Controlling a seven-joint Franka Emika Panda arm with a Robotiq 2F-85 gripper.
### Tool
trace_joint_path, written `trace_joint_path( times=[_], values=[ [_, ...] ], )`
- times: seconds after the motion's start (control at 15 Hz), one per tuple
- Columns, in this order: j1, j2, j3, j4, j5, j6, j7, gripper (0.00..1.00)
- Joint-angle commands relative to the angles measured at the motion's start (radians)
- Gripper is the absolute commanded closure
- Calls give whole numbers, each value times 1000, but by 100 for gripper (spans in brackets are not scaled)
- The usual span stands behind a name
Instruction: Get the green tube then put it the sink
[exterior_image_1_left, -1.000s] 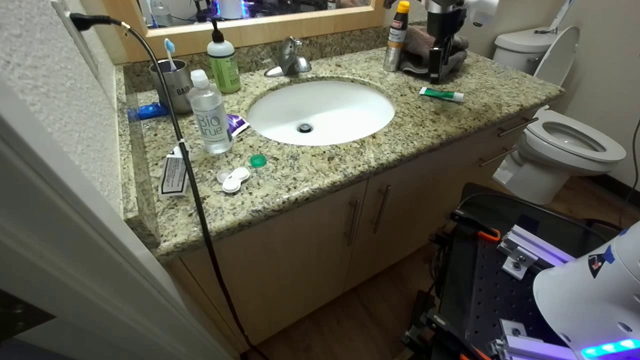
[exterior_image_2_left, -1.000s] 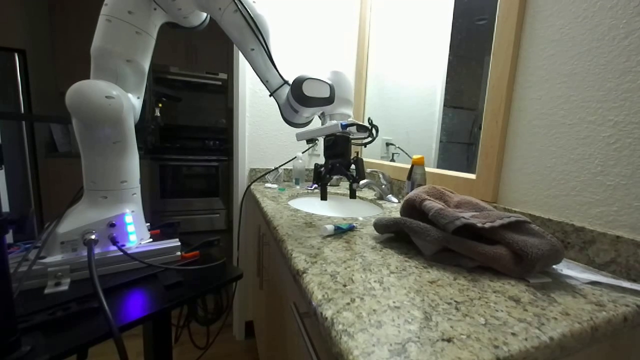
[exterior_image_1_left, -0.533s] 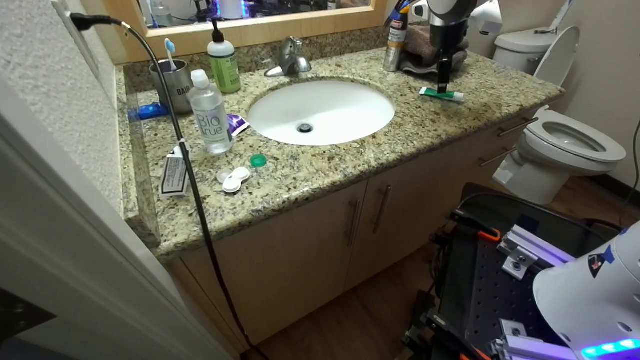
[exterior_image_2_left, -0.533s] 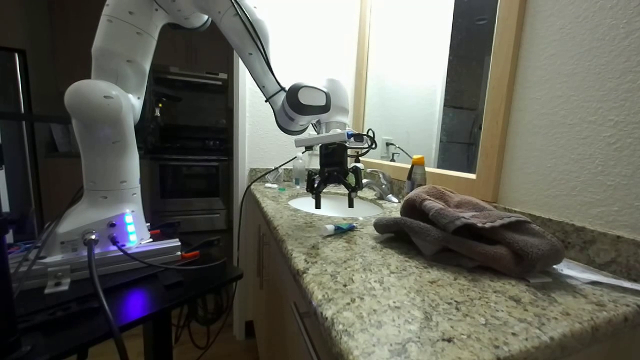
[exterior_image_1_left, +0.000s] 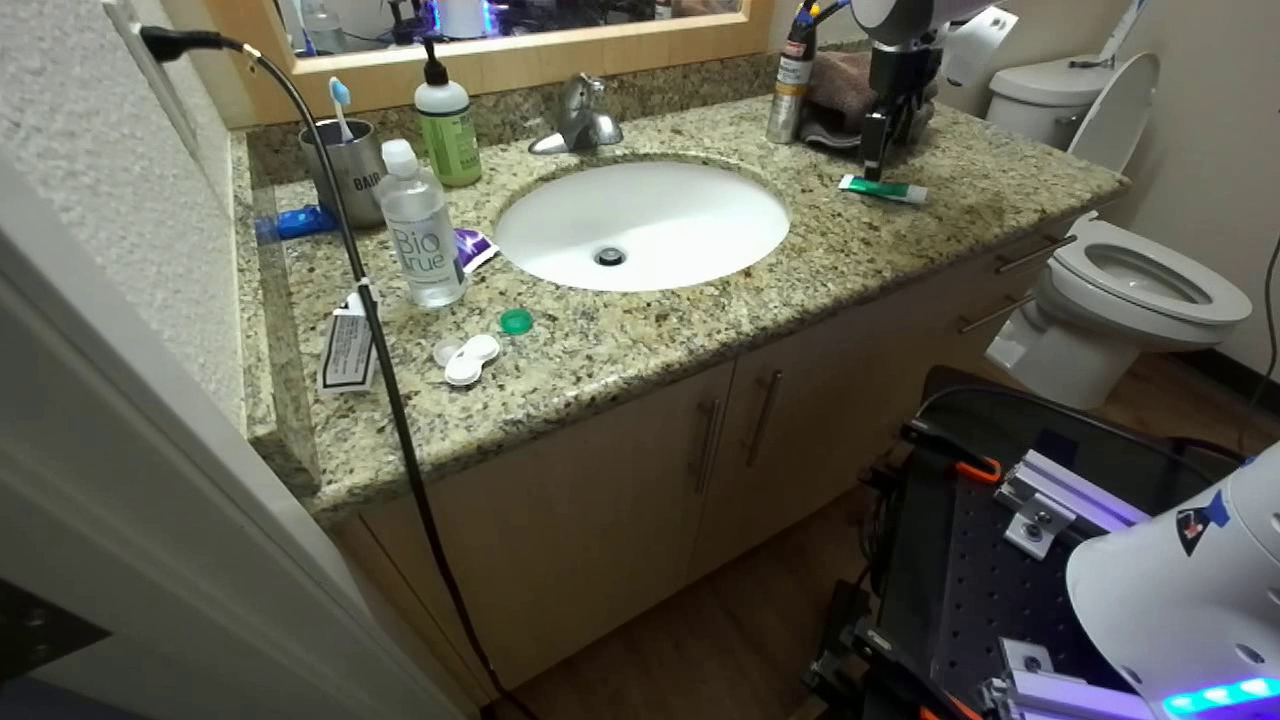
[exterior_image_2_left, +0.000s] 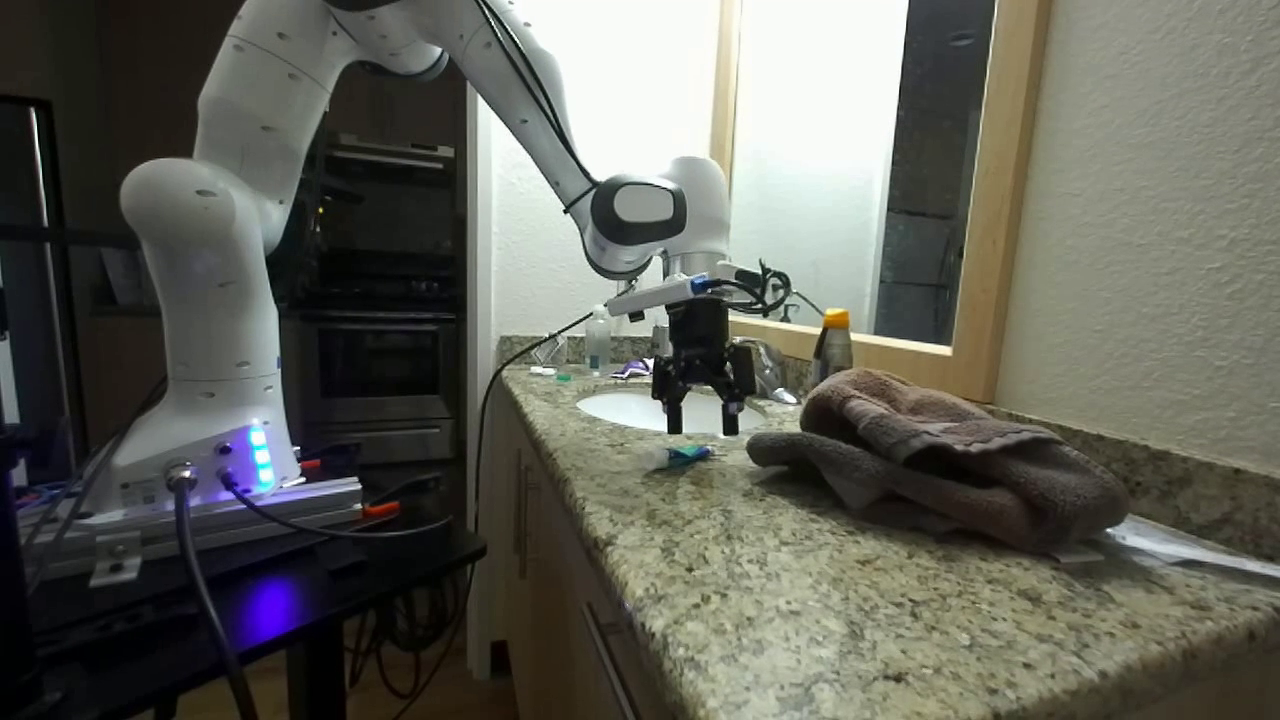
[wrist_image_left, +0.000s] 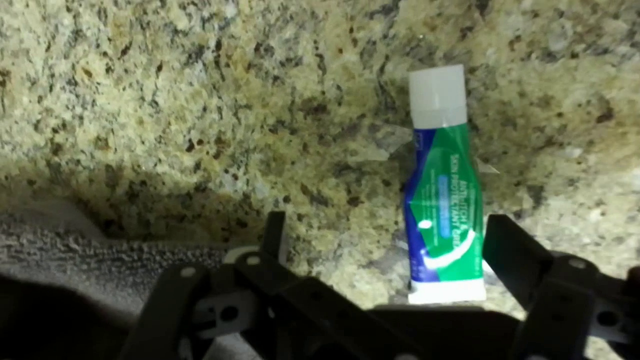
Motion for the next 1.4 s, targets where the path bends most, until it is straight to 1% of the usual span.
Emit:
trace_joint_path(
  times=[0.0,0.07,0.2,0.33,0.4,0.47,0.73,0.93,1.0,1.07,1.27,1.33],
  values=[
    [-18,11,16,9,-12,-3,20,0],
    [-19,20,17,15,-12,-4,27,0],
    [-26,-3,30,1,-9,-39,-12,0],
    [-35,-20,47,2,2,-112,-79,0],
    [-22,-16,36,4,-17,-116,-67,0],
    [-17,11,32,18,-10,-84,-31,0],
    [-19,12,42,22,2,-85,-38,0],
    [-32,77,72,91,70,-170,-32,0],
    [-27,92,69,97,70,-158,-13,0],
    [-17,40,60,45,42,-132,-19,0],
    [-19,68,67,73,47,-143,-5,0],
    [-19,69,67,74,47,-143,-4,6]
  ],
)
